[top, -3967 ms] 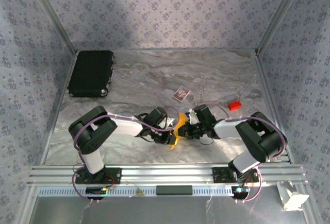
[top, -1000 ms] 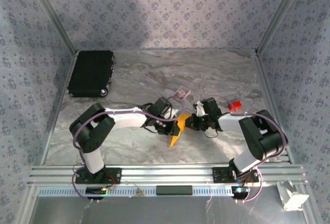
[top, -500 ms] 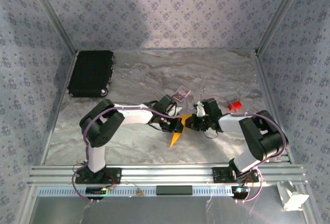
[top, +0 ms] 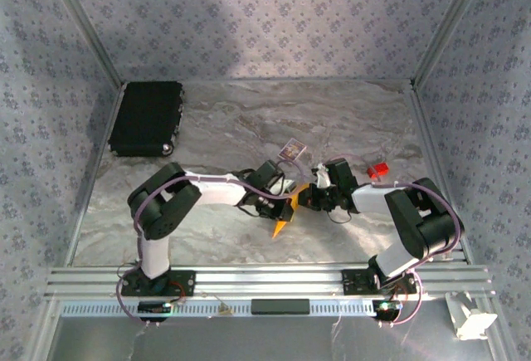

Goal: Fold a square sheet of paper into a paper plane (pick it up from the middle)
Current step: Fold the wing for the fifth time at the center of the table.

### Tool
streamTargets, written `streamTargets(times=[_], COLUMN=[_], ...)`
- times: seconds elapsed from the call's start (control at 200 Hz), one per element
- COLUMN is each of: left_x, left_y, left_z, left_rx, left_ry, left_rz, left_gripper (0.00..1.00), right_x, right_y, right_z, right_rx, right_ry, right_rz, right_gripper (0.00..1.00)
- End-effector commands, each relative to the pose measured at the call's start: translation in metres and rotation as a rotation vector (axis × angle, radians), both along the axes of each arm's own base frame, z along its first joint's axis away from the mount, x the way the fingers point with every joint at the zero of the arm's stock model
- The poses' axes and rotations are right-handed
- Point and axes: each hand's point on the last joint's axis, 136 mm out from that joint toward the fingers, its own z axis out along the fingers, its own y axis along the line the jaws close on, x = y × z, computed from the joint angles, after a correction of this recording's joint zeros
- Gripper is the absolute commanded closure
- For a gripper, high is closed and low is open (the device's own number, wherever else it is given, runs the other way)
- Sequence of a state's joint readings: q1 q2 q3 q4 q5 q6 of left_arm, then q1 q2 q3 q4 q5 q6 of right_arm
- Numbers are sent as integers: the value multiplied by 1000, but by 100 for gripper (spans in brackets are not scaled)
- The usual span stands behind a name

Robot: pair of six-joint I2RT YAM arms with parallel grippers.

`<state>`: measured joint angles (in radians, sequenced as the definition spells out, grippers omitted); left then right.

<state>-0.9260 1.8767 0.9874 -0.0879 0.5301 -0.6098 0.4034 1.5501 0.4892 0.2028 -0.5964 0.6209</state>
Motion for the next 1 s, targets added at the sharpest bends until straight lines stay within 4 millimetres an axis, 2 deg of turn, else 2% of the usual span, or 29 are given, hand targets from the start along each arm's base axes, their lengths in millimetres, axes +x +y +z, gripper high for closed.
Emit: streamTargets(times=[0.0,0.29,0.56,0.66,0.765,0.85,0.994], left_x=[-30,-46,-49,-47,-41,-30,4], left_y=[37,56,58,55,46,45,56], left_z=[-21,-22,-13,-1,24,42,46], left_rx=[131,133,113,84,-2,-56,-67], left_ry=[69,87,81,52,-1,-60,-94], left_rz=[-26,-20,-20,-25,-31,-2,116], left_gripper=[96,95,95,96,96,96,95], right_x=[-6,-3,-1,0,1,5,21], right_y=[-27,-25,-25,-21,-16,-5,4], right_z=[-30,-29,-28,-25,-20,-5,29], right_rx=[-128,-121,-123,-104,-78,-22,17], right_ry=[69,67,66,60,48,18,-70], right_rz=[-82,-78,-76,-59,-40,-3,11], right_gripper=[98,98,98,97,95,93,84])
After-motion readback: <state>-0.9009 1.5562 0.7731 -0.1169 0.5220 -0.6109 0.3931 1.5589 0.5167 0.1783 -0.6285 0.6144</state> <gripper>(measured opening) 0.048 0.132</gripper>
